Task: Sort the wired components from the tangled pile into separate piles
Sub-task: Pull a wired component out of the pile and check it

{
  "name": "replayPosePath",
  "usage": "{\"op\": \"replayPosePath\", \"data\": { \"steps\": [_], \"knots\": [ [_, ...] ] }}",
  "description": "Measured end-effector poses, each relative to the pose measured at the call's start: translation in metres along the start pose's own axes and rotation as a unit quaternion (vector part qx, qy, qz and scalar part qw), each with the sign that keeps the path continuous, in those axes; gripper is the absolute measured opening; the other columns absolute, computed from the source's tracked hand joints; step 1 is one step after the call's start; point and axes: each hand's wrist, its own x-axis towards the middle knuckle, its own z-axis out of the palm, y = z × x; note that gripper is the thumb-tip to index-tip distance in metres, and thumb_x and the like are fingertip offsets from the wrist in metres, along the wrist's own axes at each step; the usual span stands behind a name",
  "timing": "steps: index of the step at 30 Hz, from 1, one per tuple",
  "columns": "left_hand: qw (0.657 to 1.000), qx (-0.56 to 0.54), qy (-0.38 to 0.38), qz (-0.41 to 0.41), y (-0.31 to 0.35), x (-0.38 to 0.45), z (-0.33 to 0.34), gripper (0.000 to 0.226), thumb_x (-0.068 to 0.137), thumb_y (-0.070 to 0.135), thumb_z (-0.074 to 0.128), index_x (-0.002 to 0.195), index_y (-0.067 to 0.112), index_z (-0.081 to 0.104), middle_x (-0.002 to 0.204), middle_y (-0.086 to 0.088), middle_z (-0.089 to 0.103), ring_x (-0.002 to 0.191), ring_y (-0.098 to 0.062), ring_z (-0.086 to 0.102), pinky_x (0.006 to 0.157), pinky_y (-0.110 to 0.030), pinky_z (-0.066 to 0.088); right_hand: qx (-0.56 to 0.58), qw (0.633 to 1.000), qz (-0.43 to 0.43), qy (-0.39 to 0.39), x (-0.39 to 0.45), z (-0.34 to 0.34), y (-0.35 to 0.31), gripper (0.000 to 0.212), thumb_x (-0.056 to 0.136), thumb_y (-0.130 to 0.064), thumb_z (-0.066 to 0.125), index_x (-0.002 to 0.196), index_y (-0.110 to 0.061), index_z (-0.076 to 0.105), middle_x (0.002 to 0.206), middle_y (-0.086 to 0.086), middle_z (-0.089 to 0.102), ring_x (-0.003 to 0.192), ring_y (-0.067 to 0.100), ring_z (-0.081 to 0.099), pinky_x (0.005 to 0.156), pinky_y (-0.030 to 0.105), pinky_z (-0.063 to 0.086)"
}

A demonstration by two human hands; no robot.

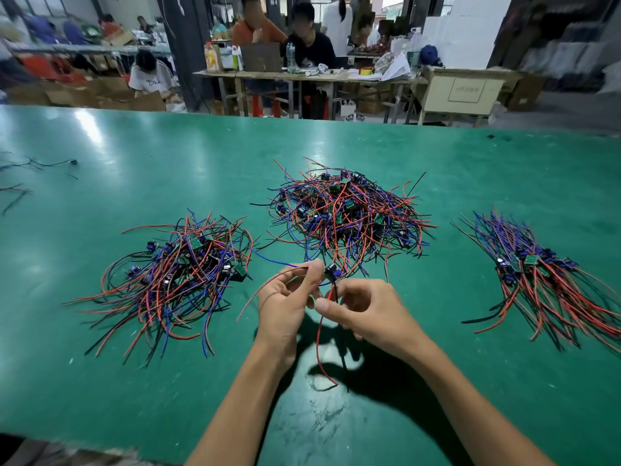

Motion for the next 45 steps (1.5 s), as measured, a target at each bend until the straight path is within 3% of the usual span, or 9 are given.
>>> {"op": "replayPosePath", "data": {
  "steps": [4, 8, 22, 27, 30, 33, 38, 41, 45],
  "knots": [
    [1.0, 0.007, 0.012, -0.001, -0.001, 0.001, -0.002, 0.034, 0.067, 0.042, 0.083, 0.083, 0.013, 0.076, 0.074, -0.01, 0.071, 0.058, -0.016, 0.057, 0.067, -0.036, 0.045, -0.106, 0.99, -0.057, 0.074, 0.001, 0.002, 0.003, 0.032, 0.084, -0.047, 0.079, 0.057, -0.036, 0.065, 0.054, -0.011, 0.05, 0.053, 0.004, 0.041, 0.053, 0.021, 0.031],
    [0.999, 0.021, 0.042, 0.011, -0.001, 0.004, -0.002, 0.03, 0.073, 0.038, 0.079, 0.084, 0.011, 0.071, 0.081, -0.009, 0.078, 0.052, -0.01, 0.06, 0.058, -0.023, 0.049, -0.124, 0.985, -0.065, 0.105, 0.003, -0.007, 0.002, 0.015, 0.087, -0.041, 0.077, 0.075, -0.032, 0.078, 0.069, -0.011, 0.065, 0.06, 0.005, 0.055, 0.057, 0.013, 0.036],
    [0.995, 0.079, -0.047, -0.034, -0.005, 0.002, -0.007, 0.033, 0.078, 0.015, 0.083, 0.11, 0.017, 0.075, 0.083, -0.004, 0.078, 0.069, -0.004, 0.066, 0.059, -0.011, 0.046, -0.043, 0.998, 0.027, -0.046, 0.006, -0.021, 0.008, 0.011, 0.098, -0.032, 0.067, 0.099, -0.029, 0.077, 0.062, 0.0, 0.071, 0.047, 0.009, 0.054, 0.051, 0.019, 0.045],
    [0.998, -0.006, 0.011, -0.055, -0.001, 0.004, -0.008, 0.037, 0.075, 0.008, 0.082, 0.11, 0.015, 0.072, 0.088, -0.007, 0.078, 0.074, -0.01, 0.073, 0.063, -0.014, 0.053, 0.105, 0.982, 0.103, -0.117, 0.002, -0.043, -0.002, 0.039, 0.096, -0.037, 0.064, 0.133, -0.023, 0.059, 0.087, 0.011, 0.077, 0.058, 0.018, 0.061, 0.057, 0.023, 0.051],
    [0.994, -0.084, 0.032, -0.068, 0.002, 0.006, -0.008, 0.041, 0.071, 0.01, 0.081, 0.11, 0.014, 0.07, 0.086, -0.007, 0.078, 0.073, -0.01, 0.074, 0.063, -0.015, 0.055, 0.269, 0.936, 0.141, -0.176, -0.001, -0.057, -0.006, 0.046, 0.103, -0.047, 0.042, 0.145, -0.028, 0.05, 0.125, 0.018, 0.069, 0.074, 0.02, 0.07, 0.052, 0.024, 0.056],
    [0.985, -0.145, 0.037, -0.087, 0.005, 0.007, -0.008, 0.023, 0.076, 0.009, 0.077, 0.099, 0.013, 0.075, 0.082, -0.003, 0.078, 0.069, -0.005, 0.073, 0.061, -0.013, 0.056, 0.463, 0.844, 0.13, -0.235, 0.002, -0.066, 0.0, 0.049, 0.106, -0.021, 0.032, 0.153, -0.016, 0.044, 0.151, 0.019, 0.049, 0.096, 0.02, 0.075, 0.045, 0.021, 0.056],
    [0.963, -0.243, 0.016, -0.116, 0.012, 0.006, -0.006, 0.01, 0.071, 0.009, 0.072, 0.071, 0.013, 0.082, 0.081, -0.001, 0.077, 0.068, -0.004, 0.072, 0.06, -0.013, 0.056, 0.654, 0.693, 0.151, -0.263, 0.003, -0.052, 0.016, 0.057, 0.099, 0.002, 0.046, 0.155, -0.006, 0.037, 0.151, 0.02, 0.048, 0.114, 0.033, 0.069, 0.051, 0.031, 0.061],
    [0.936, -0.33, 0.021, -0.124, 0.014, 0.006, -0.009, 0.014, 0.074, 0.007, 0.069, 0.081, 0.008, 0.08, 0.084, -0.004, 0.077, 0.068, -0.006, 0.073, 0.059, -0.014, 0.057, 0.581, 0.759, 0.235, -0.176, 0.009, -0.04, 0.017, 0.047, 0.094, -0.009, 0.051, 0.14, -0.004, 0.056, 0.128, 0.019, 0.068, 0.084, 0.025, 0.078, 0.033, 0.02, 0.048],
    [0.931, -0.346, 0.019, -0.113, 0.012, 0.007, -0.011, 0.014, 0.073, 0.007, 0.07, 0.083, 0.009, 0.08, 0.088, -0.005, 0.077, 0.069, -0.007, 0.073, 0.06, -0.015, 0.057, 0.327, 0.911, 0.214, -0.129, 0.007, -0.023, 0.013, 0.034, 0.105, -0.014, 0.045, 0.137, -0.014, 0.057, 0.106, 0.01, 0.076, 0.071, 0.014, 0.074, 0.04, 0.016, 0.048]
  ]
}}
